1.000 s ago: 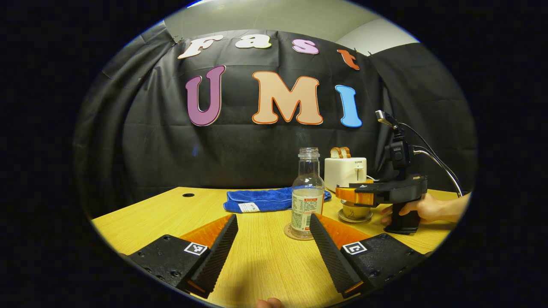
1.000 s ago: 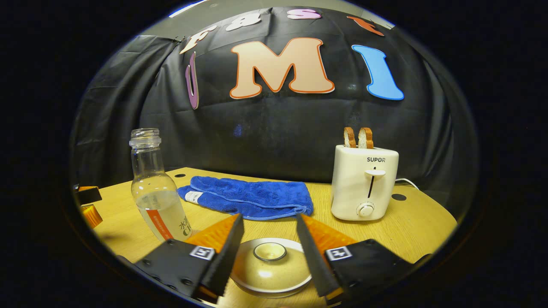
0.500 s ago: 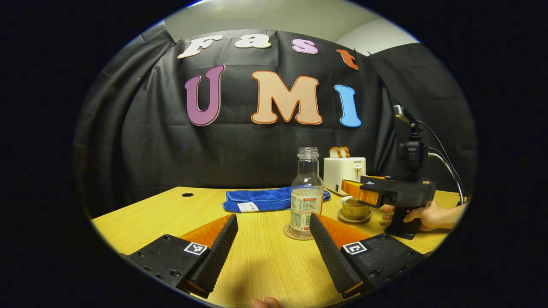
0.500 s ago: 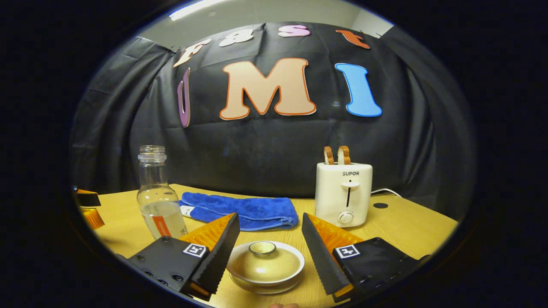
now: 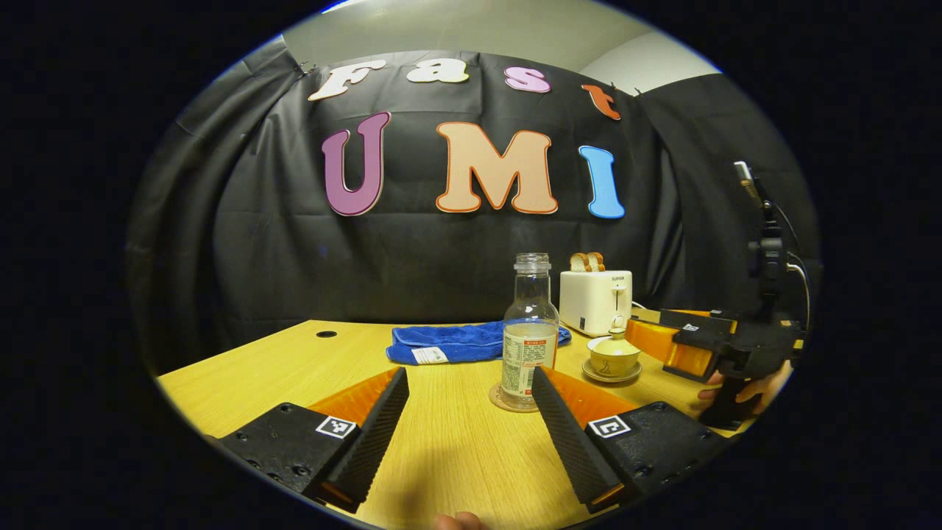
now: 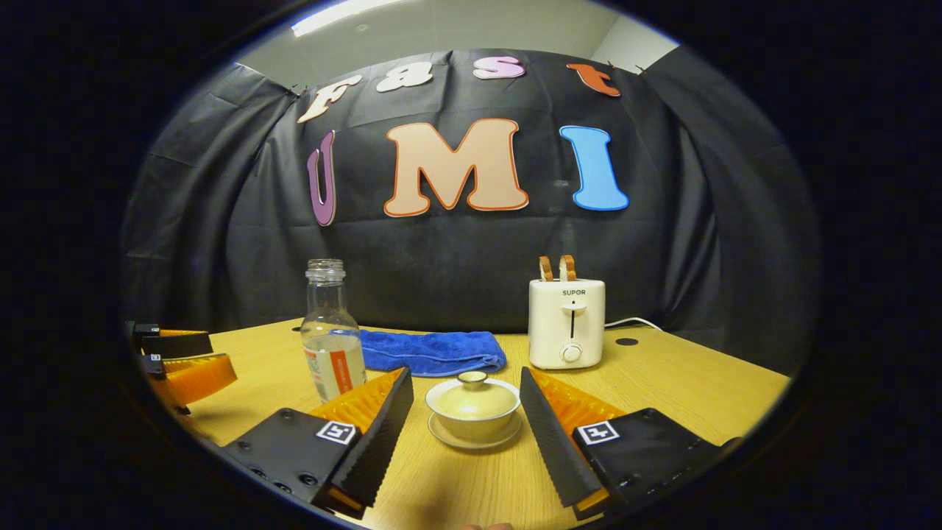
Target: Open the teacup lid with one hand, grasp the water bottle and pour water into the teacup with the other hand; after pouring, place the water bottle on the coaster and then close the teacup lid.
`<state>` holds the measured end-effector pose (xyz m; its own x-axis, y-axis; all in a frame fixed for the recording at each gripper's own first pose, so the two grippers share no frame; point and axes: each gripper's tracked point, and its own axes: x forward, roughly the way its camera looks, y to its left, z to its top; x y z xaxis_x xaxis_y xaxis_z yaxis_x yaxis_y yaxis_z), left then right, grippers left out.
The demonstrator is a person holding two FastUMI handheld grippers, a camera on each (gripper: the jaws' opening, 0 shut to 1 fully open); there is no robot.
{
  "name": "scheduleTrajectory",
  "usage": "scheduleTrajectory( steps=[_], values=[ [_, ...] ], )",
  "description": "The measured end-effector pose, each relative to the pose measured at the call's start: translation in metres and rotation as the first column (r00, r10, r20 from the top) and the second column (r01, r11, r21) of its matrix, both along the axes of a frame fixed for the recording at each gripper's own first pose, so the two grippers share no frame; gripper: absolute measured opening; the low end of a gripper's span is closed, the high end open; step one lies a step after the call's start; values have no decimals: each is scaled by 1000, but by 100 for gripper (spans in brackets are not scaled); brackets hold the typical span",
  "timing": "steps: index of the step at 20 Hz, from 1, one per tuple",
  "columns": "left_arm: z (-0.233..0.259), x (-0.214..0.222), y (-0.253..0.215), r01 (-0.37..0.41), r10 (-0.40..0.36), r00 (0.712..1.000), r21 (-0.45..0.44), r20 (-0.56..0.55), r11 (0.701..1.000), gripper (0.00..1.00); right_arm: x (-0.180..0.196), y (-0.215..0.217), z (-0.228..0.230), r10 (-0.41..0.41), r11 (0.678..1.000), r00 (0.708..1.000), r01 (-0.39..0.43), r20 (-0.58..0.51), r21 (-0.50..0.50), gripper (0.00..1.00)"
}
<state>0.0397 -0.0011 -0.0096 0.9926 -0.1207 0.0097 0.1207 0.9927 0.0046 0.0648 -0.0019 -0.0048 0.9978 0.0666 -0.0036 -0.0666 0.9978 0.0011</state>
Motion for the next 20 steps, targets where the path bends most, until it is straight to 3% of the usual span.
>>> scheduleTrajectory(
  steps=[7,8,12,20],
  values=[
    [1,-27,-12,-5,5,1000,2,-1,1000,98,-46,-6,0,-32,999,999,32,-1,-2,89],
    [1,-31,-11,-19,19,1000,3,-1,1000,98,-52,-8,1,-45,999,999,45,-1,-2,93],
    [1,-47,-8,-71,71,997,5,-9,997,98,-78,-8,2,-49,999,999,49,3,-1,89],
    [2,-54,-8,-79,79,997,4,-5,997,98,-89,-8,2,-50,999,999,50,1,-2,89]
  ],
)
